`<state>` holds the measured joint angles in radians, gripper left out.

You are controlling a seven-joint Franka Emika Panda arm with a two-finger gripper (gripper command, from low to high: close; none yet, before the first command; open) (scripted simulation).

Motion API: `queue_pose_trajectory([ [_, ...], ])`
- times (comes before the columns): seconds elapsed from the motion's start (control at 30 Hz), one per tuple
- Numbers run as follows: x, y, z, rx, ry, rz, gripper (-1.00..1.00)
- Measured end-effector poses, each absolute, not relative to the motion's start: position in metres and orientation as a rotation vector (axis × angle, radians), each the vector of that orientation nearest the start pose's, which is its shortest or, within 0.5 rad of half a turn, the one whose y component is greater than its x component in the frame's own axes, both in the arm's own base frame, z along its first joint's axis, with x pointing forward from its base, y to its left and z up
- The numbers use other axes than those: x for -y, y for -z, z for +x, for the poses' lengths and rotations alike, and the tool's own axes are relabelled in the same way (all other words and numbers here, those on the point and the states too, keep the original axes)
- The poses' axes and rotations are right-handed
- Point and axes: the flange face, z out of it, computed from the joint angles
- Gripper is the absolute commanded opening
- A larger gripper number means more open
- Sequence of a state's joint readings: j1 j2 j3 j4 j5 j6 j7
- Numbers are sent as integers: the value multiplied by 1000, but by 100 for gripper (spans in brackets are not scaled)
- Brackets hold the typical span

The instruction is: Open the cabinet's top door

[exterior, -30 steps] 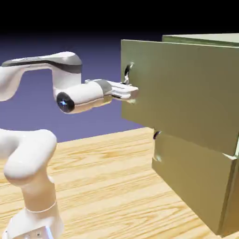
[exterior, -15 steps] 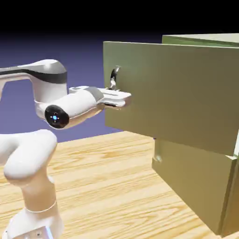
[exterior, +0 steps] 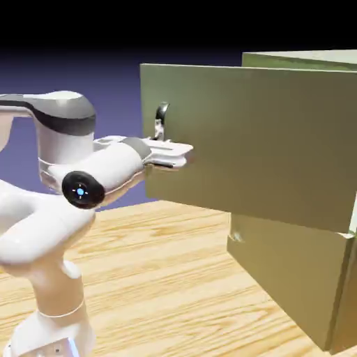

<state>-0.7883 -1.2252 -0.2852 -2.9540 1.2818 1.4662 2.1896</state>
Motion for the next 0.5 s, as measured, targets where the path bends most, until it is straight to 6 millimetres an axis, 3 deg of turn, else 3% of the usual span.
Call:
queue_pose_trajectory([
  [0.5,249,-515,140,-1759,-1478,-333,-100],
])
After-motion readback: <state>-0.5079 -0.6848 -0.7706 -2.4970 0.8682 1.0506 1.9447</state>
